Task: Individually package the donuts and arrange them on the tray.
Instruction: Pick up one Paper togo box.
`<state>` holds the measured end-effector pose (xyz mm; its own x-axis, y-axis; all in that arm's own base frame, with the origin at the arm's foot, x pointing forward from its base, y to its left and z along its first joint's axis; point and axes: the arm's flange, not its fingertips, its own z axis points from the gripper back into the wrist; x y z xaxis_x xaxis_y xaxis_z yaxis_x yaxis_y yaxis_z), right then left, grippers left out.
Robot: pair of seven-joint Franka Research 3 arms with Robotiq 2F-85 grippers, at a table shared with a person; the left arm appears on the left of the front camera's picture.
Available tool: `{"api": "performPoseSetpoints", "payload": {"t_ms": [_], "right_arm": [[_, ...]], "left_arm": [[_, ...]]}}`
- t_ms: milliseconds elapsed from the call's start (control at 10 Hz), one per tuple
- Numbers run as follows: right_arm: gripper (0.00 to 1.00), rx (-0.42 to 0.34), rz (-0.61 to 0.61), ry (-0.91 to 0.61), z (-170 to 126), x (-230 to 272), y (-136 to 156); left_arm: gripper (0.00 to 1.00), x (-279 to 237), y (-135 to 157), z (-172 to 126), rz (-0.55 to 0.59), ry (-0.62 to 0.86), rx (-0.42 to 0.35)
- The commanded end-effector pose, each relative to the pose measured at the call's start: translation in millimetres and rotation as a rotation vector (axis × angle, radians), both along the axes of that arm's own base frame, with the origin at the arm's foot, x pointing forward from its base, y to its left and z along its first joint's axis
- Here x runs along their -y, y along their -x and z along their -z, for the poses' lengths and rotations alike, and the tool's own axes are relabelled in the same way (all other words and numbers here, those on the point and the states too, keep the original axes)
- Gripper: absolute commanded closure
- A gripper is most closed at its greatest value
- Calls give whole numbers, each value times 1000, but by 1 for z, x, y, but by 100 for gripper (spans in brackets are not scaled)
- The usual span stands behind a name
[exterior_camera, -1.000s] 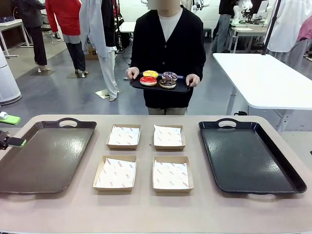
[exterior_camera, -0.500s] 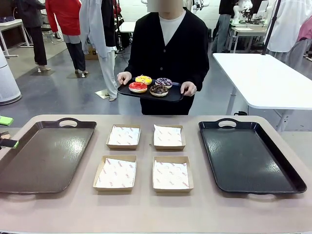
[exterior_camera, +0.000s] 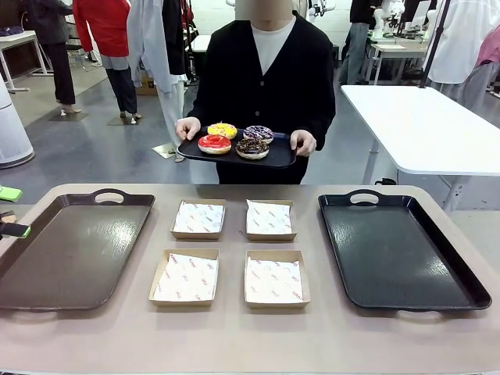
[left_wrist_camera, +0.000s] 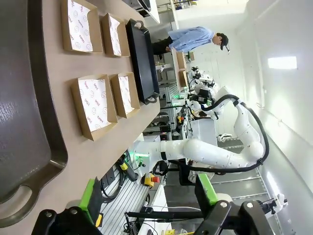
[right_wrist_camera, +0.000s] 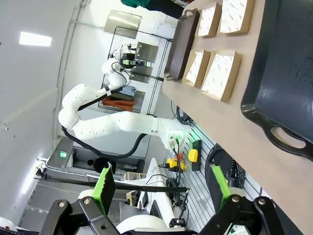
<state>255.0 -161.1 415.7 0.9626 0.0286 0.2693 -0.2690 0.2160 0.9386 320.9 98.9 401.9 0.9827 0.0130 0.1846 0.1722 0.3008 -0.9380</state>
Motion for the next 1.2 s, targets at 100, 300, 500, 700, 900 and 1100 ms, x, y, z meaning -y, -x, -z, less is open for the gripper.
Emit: {"api": "performPoseSetpoints", "payload": {"t_ms": [100, 300, 500, 700, 900, 1100], "right_arm": [[0, 9, 2, -9, -2, 0, 1], [0, 9, 2, -9, -2, 0, 1], [0, 9, 2, -9, -2, 0, 1], [0, 9, 2, -9, -2, 0, 1], [0, 9, 2, -9, -2, 0, 1], [0, 9, 2, -9, -2, 0, 1]], "left_arm": [[0, 1, -1, -1, -3, 8, 5], [0, 1, -1, -1, -3, 8, 5], [0, 1, -1, -1, -3, 8, 5], [0, 1, -1, -1, -3, 8, 5], [0, 1, -1, -1, -3, 8, 5], [0, 1, -1, -1, -3, 8, 5]]}}
